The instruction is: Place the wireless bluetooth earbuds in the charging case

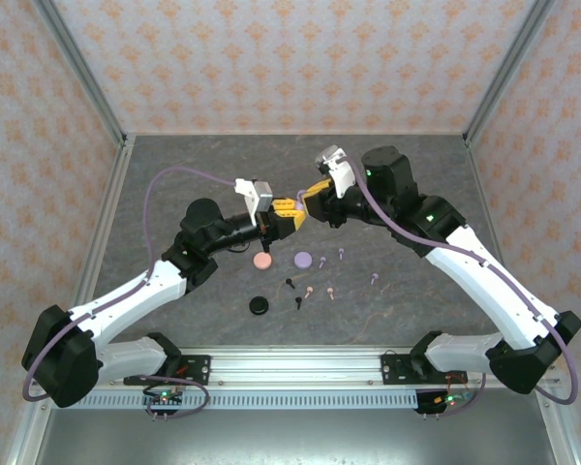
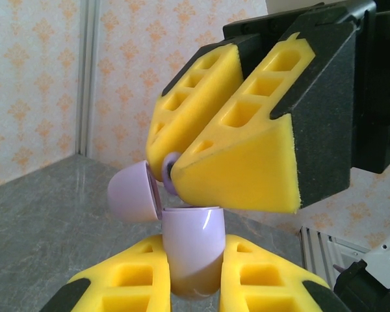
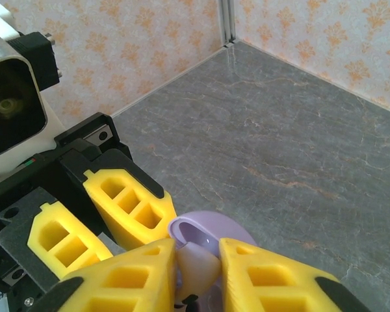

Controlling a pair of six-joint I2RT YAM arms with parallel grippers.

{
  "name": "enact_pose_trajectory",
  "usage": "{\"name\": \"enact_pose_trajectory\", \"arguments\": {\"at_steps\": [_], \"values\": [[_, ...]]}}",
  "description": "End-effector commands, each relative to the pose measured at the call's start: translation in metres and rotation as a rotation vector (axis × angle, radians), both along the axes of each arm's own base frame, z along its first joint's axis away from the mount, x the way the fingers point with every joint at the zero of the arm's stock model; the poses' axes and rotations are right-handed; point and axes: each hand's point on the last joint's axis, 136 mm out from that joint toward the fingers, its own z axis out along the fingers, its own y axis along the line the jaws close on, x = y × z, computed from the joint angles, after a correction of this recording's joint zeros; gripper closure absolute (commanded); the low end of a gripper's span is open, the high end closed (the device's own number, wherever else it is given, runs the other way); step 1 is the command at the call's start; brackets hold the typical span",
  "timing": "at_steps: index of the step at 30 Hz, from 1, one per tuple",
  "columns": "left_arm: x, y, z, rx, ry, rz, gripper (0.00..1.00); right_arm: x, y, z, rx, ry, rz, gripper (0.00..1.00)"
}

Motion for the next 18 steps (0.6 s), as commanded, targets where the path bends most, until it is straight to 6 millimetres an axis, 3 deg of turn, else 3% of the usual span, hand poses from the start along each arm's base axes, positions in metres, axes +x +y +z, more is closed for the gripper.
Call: {"name": "enact_pose_trajectory", "arguments": {"at_steps": [1,12,18], "values": [[-0.008,-0.004,0.023,-0.039,-0.078,-0.025,1.0,-0.003,0.003,0.012,0.027,0.001,0.01,0.72],[-0.006,-0.004,0.025,-0.061,-0.084,-0.012,1.0,0.005,-0.011,0.052,0.114,-0.015,-0.098,0.41],[-0.007,-0.003,0.027,-0.065,-0.088,-0.006,1.0,0.011,-0.026,0.059,0.144,0.043,-0.163,0.4]]}}
